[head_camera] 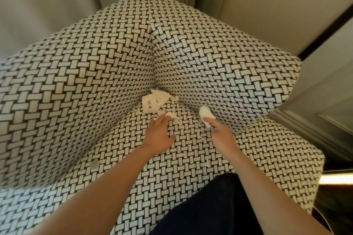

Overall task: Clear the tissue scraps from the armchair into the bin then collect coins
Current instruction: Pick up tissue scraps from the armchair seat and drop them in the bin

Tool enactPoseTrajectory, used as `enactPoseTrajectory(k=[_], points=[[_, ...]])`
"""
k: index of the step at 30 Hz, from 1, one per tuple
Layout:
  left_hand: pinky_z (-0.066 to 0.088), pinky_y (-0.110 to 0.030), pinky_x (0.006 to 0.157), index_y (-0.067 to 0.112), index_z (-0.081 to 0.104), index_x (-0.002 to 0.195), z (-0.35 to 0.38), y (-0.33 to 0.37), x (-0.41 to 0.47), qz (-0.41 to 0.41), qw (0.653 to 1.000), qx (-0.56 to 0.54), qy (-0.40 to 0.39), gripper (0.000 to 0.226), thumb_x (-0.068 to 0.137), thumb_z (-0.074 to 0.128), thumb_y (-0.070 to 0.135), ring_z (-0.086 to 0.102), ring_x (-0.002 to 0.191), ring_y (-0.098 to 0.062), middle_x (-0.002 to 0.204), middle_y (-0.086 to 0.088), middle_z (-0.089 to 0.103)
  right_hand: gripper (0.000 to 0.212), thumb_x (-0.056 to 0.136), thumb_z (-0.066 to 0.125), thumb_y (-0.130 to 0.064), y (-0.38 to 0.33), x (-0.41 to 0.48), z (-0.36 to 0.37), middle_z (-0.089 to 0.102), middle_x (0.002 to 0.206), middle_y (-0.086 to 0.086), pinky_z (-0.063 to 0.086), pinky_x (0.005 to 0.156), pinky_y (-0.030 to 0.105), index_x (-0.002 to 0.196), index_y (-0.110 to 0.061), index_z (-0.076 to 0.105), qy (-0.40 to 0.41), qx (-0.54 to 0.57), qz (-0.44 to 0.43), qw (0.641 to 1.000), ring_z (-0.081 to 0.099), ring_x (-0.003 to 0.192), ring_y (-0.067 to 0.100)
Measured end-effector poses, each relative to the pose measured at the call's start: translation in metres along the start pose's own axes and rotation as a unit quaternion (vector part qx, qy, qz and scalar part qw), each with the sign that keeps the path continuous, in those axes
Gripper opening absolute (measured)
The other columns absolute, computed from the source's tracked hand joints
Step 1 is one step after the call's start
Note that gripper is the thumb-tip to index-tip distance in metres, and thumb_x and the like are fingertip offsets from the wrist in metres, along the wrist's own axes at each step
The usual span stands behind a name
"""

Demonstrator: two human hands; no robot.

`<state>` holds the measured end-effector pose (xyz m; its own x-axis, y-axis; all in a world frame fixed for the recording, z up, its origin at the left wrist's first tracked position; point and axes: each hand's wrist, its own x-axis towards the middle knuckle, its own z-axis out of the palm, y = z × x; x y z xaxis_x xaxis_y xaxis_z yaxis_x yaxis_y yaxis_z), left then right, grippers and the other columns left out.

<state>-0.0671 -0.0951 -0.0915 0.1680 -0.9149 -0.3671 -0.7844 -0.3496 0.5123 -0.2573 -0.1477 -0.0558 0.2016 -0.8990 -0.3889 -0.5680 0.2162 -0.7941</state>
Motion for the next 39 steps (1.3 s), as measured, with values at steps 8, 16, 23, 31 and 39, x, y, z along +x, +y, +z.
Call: enactPoseTrajectory(k=[8, 16, 23, 31, 39], points=[[0.018, -0.033, 0.114, 0.020, 0.036, 0.142, 0.024, 0.039, -0.010, 0.100, 0.993, -0.024, 0.050, 0.052, 0.093, 0.053, 0.024, 0.024, 0.136, -0.024, 0.149, 0.000, 0.032, 0.032, 0.092, 0.047, 0.001, 0.013, -0.043, -0.023, 0.054, 0.129, 0.004, 0.044, 0.052, 0.013, 0.115, -0.015, 0.064, 0.158, 0.094, -0.010, 0.983, 0.050, 0.072, -0.001], [0.008, -0.046, 0.118, 0.017, 0.014, 0.150, 0.047, 0.064, 0.008, 0.092, 0.985, 0.108, -0.098, 0.089, 0.082, 0.065, 0.043, 0.000, 0.144, -0.031, 0.158, 0.001, 0.003, 0.029, 0.090, 0.050, 0.002, 0.014, -0.054, -0.015, 0.061, 0.120, 0.004, 0.044, 0.072, 0.009, 0.109, -0.013, 0.066, 0.183, 0.038, -0.059, 0.981, 0.059, 0.099, 0.015], [0.040, -0.034, 0.101, 0.013, 0.048, 0.134, 0.041, 0.072, 0.024, 0.152, 0.973, 0.171, 0.019, 0.046, 0.089, 0.056, 0.009, 0.037, 0.123, -0.024, 0.135, -0.003, 0.041, 0.028, 0.088, 0.050, 0.004, 0.020, -0.047, -0.015, 0.067, 0.109, 0.005, 0.050, 0.076, 0.026, 0.097, -0.016, 0.068, 0.248, 0.070, -0.057, 0.965, 0.063, 0.092, 0.022], [0.050, -0.032, 0.085, 0.006, 0.061, 0.111, 0.041, 0.081, 0.034, 0.146, 0.975, 0.161, 0.037, 0.022, 0.091, 0.051, 0.001, 0.055, 0.104, -0.026, 0.123, -0.012, 0.051, 0.025, 0.089, 0.048, 0.005, 0.017, -0.046, -0.014, 0.066, 0.100, 0.002, 0.040, 0.066, -0.002, 0.089, -0.010, 0.068, 0.299, 0.090, -0.043, 0.949, 0.059, 0.096, 0.012], [0.049, -0.018, 0.052, 0.016, 0.047, 0.116, 0.047, 0.072, 0.004, 0.085, 0.985, -0.152, 0.013, 0.035, 0.086, 0.063, 0.006, 0.057, 0.068, -0.009, 0.085, 0.007, 0.056, 0.024, 0.088, 0.047, 0.006, 0.013, -0.042, -0.015, 0.065, 0.101, 0.007, 0.039, 0.061, -0.001, 0.090, -0.005, 0.068, 0.299, 0.123, -0.030, 0.946, 0.053, 0.078, -0.004]])
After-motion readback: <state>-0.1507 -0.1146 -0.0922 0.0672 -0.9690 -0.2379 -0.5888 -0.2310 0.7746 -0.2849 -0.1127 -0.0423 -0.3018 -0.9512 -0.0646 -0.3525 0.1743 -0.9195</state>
